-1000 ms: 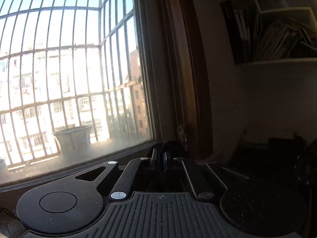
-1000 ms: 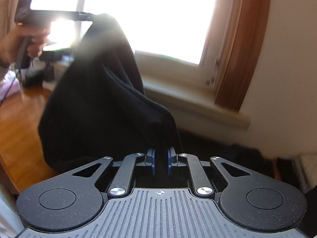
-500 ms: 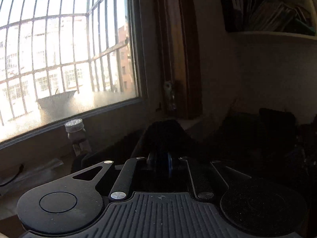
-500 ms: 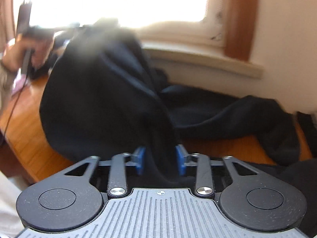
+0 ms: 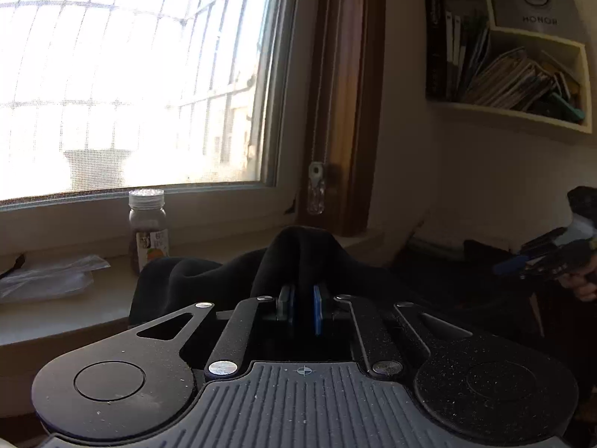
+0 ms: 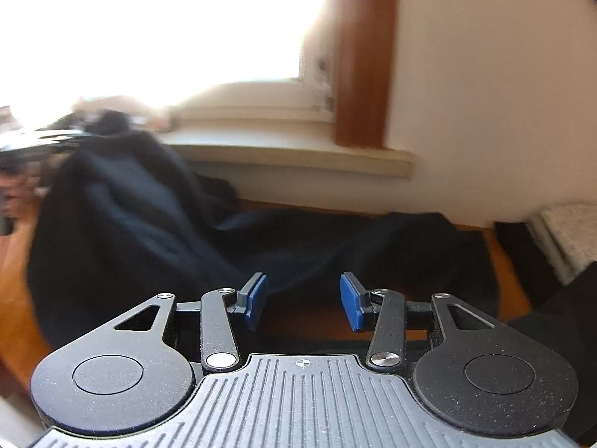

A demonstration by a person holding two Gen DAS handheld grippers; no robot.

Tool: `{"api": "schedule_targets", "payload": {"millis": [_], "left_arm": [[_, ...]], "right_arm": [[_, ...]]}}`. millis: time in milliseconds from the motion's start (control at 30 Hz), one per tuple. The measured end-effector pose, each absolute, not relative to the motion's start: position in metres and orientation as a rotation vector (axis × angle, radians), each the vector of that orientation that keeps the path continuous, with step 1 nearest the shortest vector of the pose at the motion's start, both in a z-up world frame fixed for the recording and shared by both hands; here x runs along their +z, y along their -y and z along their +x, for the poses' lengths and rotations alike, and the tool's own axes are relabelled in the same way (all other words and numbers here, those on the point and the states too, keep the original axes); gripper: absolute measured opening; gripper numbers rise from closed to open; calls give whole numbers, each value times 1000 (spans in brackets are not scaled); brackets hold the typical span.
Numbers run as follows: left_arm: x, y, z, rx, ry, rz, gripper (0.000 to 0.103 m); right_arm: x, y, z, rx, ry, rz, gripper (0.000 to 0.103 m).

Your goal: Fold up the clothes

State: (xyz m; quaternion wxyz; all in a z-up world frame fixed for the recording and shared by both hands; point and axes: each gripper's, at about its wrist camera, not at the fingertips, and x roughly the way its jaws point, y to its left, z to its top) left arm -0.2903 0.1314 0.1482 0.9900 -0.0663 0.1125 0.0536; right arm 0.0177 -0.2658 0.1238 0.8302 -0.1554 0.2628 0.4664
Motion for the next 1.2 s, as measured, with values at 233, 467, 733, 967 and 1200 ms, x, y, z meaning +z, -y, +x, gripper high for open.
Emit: {"api": "schedule_targets", "payload": {"millis": [233,467,733,967,1200], "left_arm": [[133,-134,-285,75,-225,-140,5],[119,-141,-279,89,-257,-163,5],[118,-139,-279,92,-268,-164,5],[116,-137,-278,92,-283,-158,5],[112,-130,-275,100,-298,-136,5]], "right_arm": [[91,232,107,767,-596,-335,45],[81,225,186,619,-672,-90,46],[58,189,193,566,-688,-220,48],[54,197,196,554,-646,-333,3],[138,218,145,435,-124,-354,3]]}}
